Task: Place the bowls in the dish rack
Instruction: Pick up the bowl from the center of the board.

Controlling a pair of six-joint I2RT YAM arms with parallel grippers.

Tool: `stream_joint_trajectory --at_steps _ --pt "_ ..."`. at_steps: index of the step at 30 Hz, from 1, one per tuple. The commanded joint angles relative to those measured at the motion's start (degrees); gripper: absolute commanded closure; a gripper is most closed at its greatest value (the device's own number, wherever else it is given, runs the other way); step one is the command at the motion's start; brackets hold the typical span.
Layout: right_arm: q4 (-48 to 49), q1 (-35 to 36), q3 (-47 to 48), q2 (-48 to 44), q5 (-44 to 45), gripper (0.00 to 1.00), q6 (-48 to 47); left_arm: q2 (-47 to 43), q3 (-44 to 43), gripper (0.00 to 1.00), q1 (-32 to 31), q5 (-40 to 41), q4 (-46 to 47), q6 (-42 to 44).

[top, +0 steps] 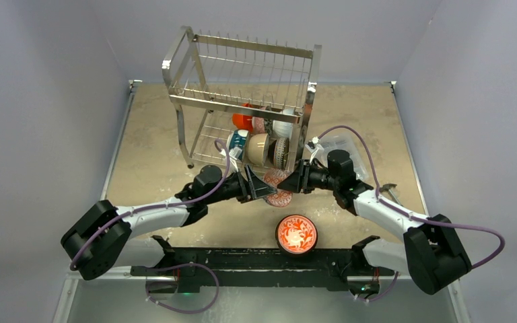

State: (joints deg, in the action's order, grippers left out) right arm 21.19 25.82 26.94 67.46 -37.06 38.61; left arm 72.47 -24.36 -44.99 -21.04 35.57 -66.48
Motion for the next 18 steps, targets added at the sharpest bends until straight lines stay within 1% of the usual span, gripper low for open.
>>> stream_joint_trajectory --at_steps 1,2,6,7,9,11,15,18 --pt "-0.1 1.0 3.0 -0.1 -3.4 0.57 -1.2 -2.6 -1.0 1.0 0.6 2.3 -0.7 1.6" --pt "-0.2 1.0 3.0 -0.1 -3.4 0.55 -1.2 -2.9 -1.0 1.0 0.8 2.5 -1.1 1.7" --pt "-0.3 1.0 3.4 0.0 -3.2 0.51 -1.4 -3.5 -0.8 1.0 1.6 2.6 -1.5 1.7" --pt "-0.3 1.0 3.4 0.0 -3.1 0.48 -1.4 -3.6 -0.7 1.0 1.8 2.6 -1.6 1.6" --pt "-0.5 1.0 3.6 0.1 -2.9 0.48 -1.6 -3.9 -0.6 1.0 2.4 2.5 -1.5 1.4" --pt "-0.9 1.0 3.8 0.1 -2.8 0.45 -1.7 -4.2 -0.4 1.0 3.2 2.0 -1.5 1.3" --pt "-2.0 1.0 4.2 -0.5 -2.1 0.38 -2.1 -5.6 0.1 1.0 6.2 0.6 -2.0 1.2" --pt "-2.8 1.0 4.5 -1.1 -1.6 0.38 -2.2 -6.9 0.3 1.0 9.4 -1.3 -3.3 1.6"
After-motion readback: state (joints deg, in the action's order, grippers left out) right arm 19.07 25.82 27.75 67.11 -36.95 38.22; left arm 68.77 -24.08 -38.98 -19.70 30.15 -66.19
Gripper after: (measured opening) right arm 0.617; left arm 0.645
